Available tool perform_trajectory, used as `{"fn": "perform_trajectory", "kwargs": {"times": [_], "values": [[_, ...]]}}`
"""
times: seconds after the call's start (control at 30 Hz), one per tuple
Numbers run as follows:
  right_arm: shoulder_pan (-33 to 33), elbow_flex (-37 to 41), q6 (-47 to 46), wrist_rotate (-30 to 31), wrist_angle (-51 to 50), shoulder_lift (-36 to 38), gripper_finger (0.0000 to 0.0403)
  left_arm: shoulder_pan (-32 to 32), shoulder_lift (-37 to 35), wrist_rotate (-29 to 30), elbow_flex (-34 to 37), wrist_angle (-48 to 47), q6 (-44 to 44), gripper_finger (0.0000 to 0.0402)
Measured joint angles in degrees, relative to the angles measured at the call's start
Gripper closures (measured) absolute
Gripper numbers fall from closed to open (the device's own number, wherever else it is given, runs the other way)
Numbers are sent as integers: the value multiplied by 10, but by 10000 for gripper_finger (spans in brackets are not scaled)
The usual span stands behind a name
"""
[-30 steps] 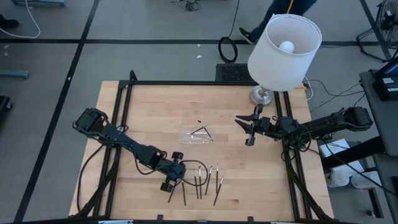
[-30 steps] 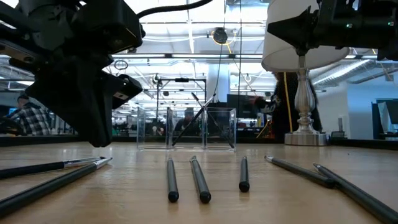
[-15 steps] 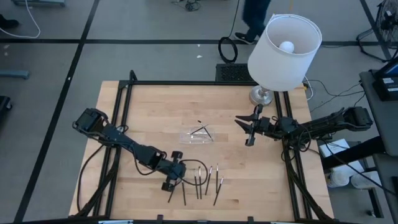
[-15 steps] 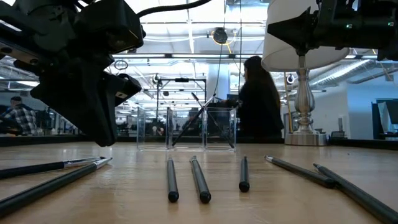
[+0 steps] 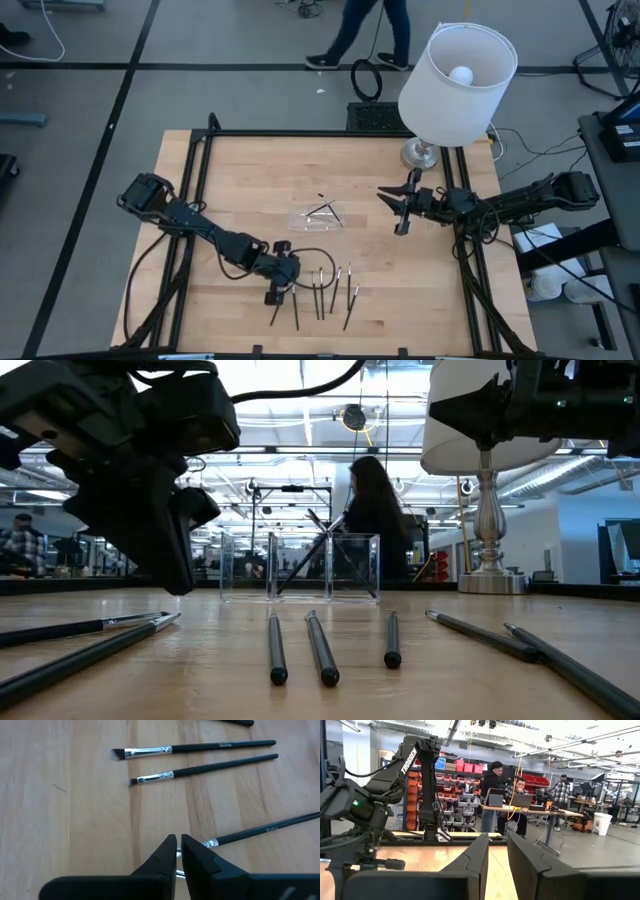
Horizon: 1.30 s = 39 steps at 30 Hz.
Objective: Pick & Place Makeup Supplies
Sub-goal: Put the makeup brush into the transparent organizer
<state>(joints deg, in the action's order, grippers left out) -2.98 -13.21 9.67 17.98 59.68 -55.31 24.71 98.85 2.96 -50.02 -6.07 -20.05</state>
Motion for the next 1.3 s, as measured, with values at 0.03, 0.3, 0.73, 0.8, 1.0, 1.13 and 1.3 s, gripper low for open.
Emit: {"fn": "perform_trajectory", "kwargs": {"times": [0.03,0.3,0.73,0.8,1.0,1.13,1.3], "values": [[0,0,0,0,-1,0,344,0,0,0,0,-2,0,371],[0,0,0,0,-10,0,344,2,0,-38,0,-16,-11,371],[0,0,119,1,89,0,344,3,-8,-59,0,-16,-52,371],[0,0,126,0,103,0,344,0,-16,-56,0,-10,-85,371],[0,0,153,0,86,0,344,-17,-43,-62,0,-31,-260,371],[0,0,169,0,108,0,344,-21,-59,-49,0,-34,-313,371],[-8,0,170,0,145,8,344,15,-60,14,0,-28,-324,371]]}}
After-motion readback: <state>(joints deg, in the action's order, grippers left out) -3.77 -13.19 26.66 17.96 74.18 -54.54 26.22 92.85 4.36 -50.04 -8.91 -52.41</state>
